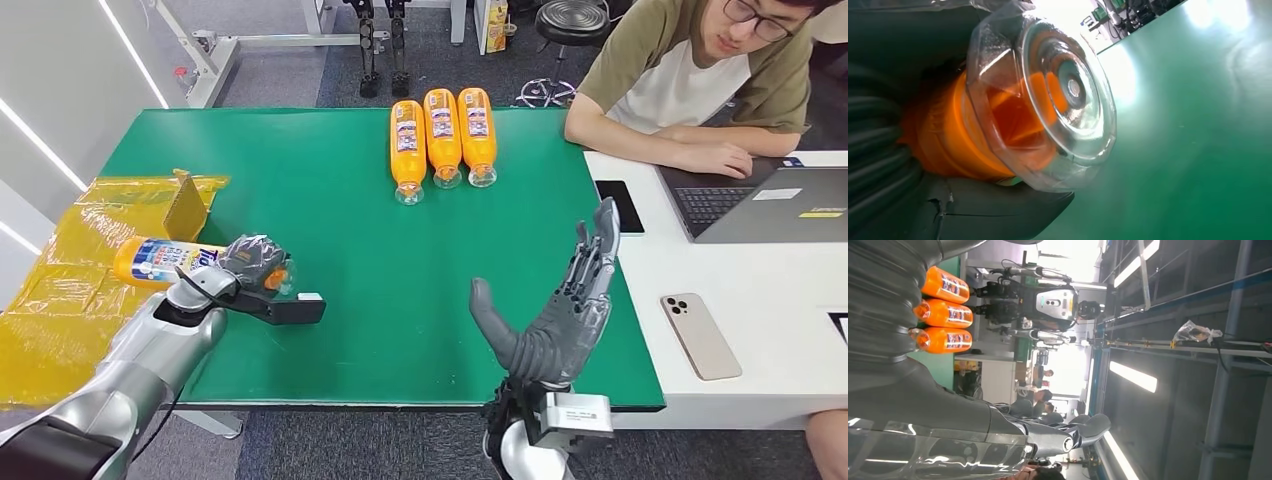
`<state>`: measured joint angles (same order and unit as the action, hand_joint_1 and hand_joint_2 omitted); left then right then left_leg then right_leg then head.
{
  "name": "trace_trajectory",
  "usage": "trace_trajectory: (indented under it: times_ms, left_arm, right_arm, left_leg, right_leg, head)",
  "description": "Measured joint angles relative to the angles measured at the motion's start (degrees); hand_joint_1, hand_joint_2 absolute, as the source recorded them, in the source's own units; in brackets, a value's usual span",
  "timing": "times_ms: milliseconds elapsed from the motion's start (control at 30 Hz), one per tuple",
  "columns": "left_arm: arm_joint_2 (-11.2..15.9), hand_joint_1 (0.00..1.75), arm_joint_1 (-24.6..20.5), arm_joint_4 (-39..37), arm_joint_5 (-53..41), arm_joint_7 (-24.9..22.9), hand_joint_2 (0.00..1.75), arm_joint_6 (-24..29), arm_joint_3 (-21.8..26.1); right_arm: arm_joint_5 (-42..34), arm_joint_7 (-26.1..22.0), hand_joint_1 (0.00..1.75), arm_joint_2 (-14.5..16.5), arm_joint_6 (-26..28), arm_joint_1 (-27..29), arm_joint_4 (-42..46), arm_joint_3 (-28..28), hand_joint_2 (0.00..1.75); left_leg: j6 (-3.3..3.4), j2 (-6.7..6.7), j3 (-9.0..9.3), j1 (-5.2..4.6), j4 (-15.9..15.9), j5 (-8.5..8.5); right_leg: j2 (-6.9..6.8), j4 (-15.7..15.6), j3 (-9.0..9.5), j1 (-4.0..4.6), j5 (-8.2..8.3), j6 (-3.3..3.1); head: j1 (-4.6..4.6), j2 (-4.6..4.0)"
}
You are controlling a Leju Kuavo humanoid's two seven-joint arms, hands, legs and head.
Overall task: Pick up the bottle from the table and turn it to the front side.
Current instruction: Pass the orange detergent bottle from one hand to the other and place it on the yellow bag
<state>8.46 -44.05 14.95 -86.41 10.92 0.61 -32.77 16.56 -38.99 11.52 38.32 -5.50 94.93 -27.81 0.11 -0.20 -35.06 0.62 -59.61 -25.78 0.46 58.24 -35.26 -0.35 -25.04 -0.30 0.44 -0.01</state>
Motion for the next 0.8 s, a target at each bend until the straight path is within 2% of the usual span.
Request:
trace_trajectory:
  times_ms: [233, 367, 533, 567, 667, 700, 767, 800]
  left_arm:
    - [-0.2, 1.75, 1.9, 0.0, 1.0, -2.6, 1.75, 0.4, 0.0]
    - [-0.1, 1.60, 3.0, -0.1, 1.4, -3.2, 1.75, 1.1, 0.0]
    - [0.0, 1.51, 3.5, -0.3, 2.0, -3.6, 1.75, 1.1, 0.1]
    - [0.0, 1.31, 3.5, -0.3, 2.1, -3.6, 1.75, 1.1, 0.1]
    - [0.2, 0.31, 3.6, -0.3, 2.5, -3.6, 1.75, 1.2, 0.2]
    - [0.2, 0.11, 3.7, -0.3, 2.6, -3.6, 1.75, 1.3, 0.2]
    - [0.3, 0.00, 3.9, -0.3, 3.0, -3.7, 1.75, 1.8, 0.3]
    - [0.3, 0.00, 4.0, -0.3, 3.1, -3.7, 1.75, 2.2, 0.4]
  right_arm:
    - [-1.5, -1.0, 0.00, 0.1, 0.0, -2.2, -2.2, -0.6, 1.75]
    - [-2.0, -1.0, 0.00, 0.3, 0.0, -2.7, -3.4, -0.9, 1.75]
    - [-2.1, -1.0, 0.00, 0.3, 0.0, -3.2, -4.4, -1.0, 1.75]
    - [-2.1, -1.0, 0.00, 0.3, 0.0, -3.3, -4.5, -1.0, 1.75]
    - [-2.1, -1.0, 0.00, 0.4, 0.0, -3.4, -4.9, -1.2, 1.75]
    - [-2.1, -1.0, 0.00, 0.4, 0.0, -3.4, -5.0, -1.3, 1.75]
    - [-2.1, -1.0, 0.00, 0.5, 0.0, -3.4, -5.1, -1.4, 1.75]
    - [-2.1, -1.0, 0.00, 0.5, 0.0, -3.4, -5.2, -1.5, 1.75]
  left_leg:
    - [0.00, 0.01, 0.01, 0.01, 0.0, 0.00]
    - [-0.01, -0.01, -0.01, 0.01, 0.0, 0.00]
    - [-0.01, -0.02, -0.01, 0.00, 0.0, 0.00]
    - [-0.01, -0.02, -0.01, 0.00, 0.0, 0.00]
    - [-0.01, -0.02, -0.01, 0.00, 0.0, 0.00]
    - [-0.01, -0.02, -0.01, 0.00, 0.0, 0.00]
    - [-0.01, -0.02, -0.01, 0.00, 0.0, 0.00]
    - [-0.01, -0.02, 0.00, 0.00, 0.0, 0.00]
  right_leg:
    - [0.01, 0.0, -0.01, 0.00, 0.00, 0.00]
    - [-0.01, 0.0, -0.02, 0.00, 0.00, 0.00]
    - [-0.03, 0.0, -0.01, 0.00, 0.00, 0.00]
    - [-0.04, 0.0, -0.01, 0.00, 0.00, 0.00]
    - [-0.04, 0.0, -0.01, 0.00, 0.00, 0.00]
    - [-0.04, 0.0, -0.01, 0.00, 0.00, 0.00]
    - [-0.05, 0.0, -0.01, 0.00, 0.00, 0.00]
    - [-0.05, 0.0, -0.01, 0.00, 0.00, 0.00]
  head:
    - [-0.01, 0.01]
    - [0.00, -0.01]
    - [0.01, 0.00]
    - [0.01, 0.00]
    - [0.01, 0.01]
    - [0.00, 0.01]
    - [0.00, 0.01]
    - [0.00, 0.01]
